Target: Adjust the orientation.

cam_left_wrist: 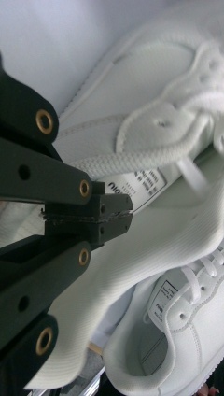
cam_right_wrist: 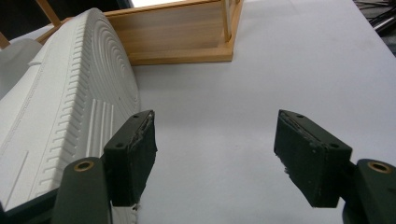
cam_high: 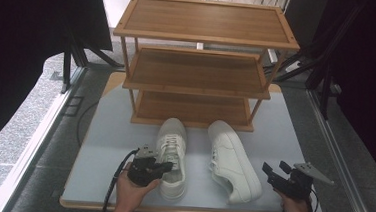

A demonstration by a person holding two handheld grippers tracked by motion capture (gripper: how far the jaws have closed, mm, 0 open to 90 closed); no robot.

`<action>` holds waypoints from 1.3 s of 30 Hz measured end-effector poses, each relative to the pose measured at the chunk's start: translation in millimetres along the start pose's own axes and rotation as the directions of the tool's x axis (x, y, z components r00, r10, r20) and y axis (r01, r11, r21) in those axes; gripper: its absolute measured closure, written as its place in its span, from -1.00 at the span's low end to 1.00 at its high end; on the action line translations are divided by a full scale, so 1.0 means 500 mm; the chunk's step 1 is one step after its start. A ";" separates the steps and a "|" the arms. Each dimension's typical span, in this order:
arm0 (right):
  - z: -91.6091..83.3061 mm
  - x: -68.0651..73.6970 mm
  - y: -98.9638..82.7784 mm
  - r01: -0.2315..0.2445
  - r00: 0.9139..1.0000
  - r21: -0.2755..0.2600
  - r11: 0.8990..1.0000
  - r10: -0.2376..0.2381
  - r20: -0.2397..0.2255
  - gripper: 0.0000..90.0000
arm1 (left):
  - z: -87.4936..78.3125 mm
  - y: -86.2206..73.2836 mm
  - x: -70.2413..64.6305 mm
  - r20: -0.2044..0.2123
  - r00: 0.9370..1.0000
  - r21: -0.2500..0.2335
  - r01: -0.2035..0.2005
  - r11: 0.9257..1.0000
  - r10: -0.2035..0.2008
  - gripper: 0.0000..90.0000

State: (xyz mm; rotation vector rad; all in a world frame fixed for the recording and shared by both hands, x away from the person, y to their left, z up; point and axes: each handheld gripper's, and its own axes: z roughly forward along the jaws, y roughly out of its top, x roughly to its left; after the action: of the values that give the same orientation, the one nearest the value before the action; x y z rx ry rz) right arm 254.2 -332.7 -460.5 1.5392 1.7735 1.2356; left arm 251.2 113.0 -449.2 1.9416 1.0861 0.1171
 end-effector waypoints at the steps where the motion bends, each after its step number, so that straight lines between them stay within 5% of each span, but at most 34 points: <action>1: 0.000 0.000 0.000 0.001 1.000 0.000 1.000 -0.001 0.000 -0.35 | -0.007 -0.002 0.006 -0.009 1.000 0.005 0.004 1.000 -0.004 1.00; 6: 0.001 -0.002 -0.002 0.005 1.000 0.002 1.000 -0.005 0.003 -0.35 | -0.029 -0.010 0.029 -0.028 0.999 -0.003 0.028 1.000 -0.028 1.00; 18: 0.011 0.004 -0.008 0.018 1.000 0.021 1.000 -0.018 0.005 -0.35 | -0.054 -0.005 0.082 0.037 0.998 0.016 0.056 0.998 -0.056 1.00; 22: 0.014 0.005 -0.009 0.018 1.000 0.025 1.000 -0.018 0.005 -0.35 | -0.053 -0.006 0.078 0.051 0.997 0.009 0.051 0.999 -0.052 0.97; 26: 0.013 0.008 -0.009 0.023 1.000 0.024 0.999 -0.023 0.002 -0.35 | -0.057 -0.007 0.072 0.076 0.996 -0.002 0.039 0.999 -0.038 0.78; 27: 0.014 0.009 -0.009 0.026 1.000 0.025 0.999 -0.026 0.001 -0.35 | -0.060 -0.009 0.072 0.112 0.993 -0.015 0.042 0.999 -0.040 0.69; 32: 0.016 0.011 -0.009 0.031 1.000 0.028 0.999 -0.031 -0.003 -0.35 | -0.060 -0.009 0.064 0.157 0.987 -0.017 0.043 0.999 -0.040 0.41; 39: 0.018 0.012 -0.007 0.032 0.999 0.025 0.999 -0.032 -0.007 -0.35 | -0.073 -0.009 0.054 0.167 0.986 -0.023 0.008 1.000 -0.004 0.21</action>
State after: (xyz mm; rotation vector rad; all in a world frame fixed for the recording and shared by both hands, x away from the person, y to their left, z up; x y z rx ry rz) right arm 258.3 -324.1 -466.5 1.5162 1.8171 1.2090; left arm 248.0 157.4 -438.5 1.8904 0.9749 -0.0353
